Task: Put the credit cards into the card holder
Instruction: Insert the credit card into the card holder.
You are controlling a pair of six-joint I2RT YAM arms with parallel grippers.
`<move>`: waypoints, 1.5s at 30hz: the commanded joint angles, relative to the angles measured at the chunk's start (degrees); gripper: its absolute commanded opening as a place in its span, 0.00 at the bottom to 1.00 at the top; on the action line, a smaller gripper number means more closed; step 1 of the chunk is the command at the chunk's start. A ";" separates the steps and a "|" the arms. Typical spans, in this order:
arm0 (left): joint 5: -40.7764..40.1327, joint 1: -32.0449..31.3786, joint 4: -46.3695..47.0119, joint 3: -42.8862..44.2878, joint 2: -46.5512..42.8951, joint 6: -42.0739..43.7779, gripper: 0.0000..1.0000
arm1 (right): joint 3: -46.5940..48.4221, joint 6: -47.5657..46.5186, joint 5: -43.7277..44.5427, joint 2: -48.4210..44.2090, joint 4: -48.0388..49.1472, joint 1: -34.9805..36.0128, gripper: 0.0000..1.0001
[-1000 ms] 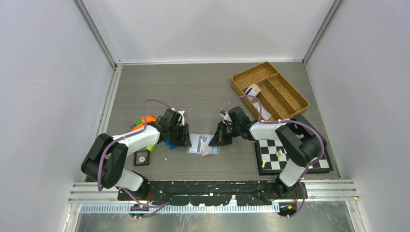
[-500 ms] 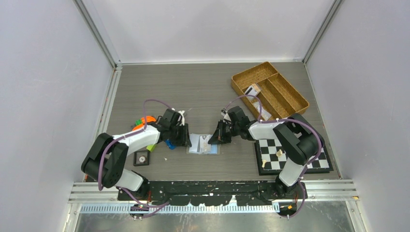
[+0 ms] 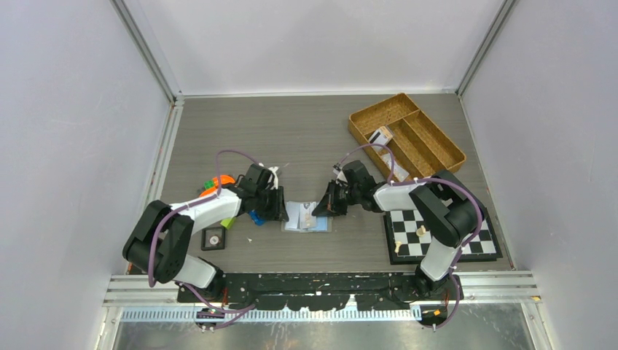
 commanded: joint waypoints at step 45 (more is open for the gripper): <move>9.72 -0.17 17.24 -6.11 -1.27 -5.12 0.29 | 13.87 -2.22 19.23 -1.26 -20.55 9.91 0.45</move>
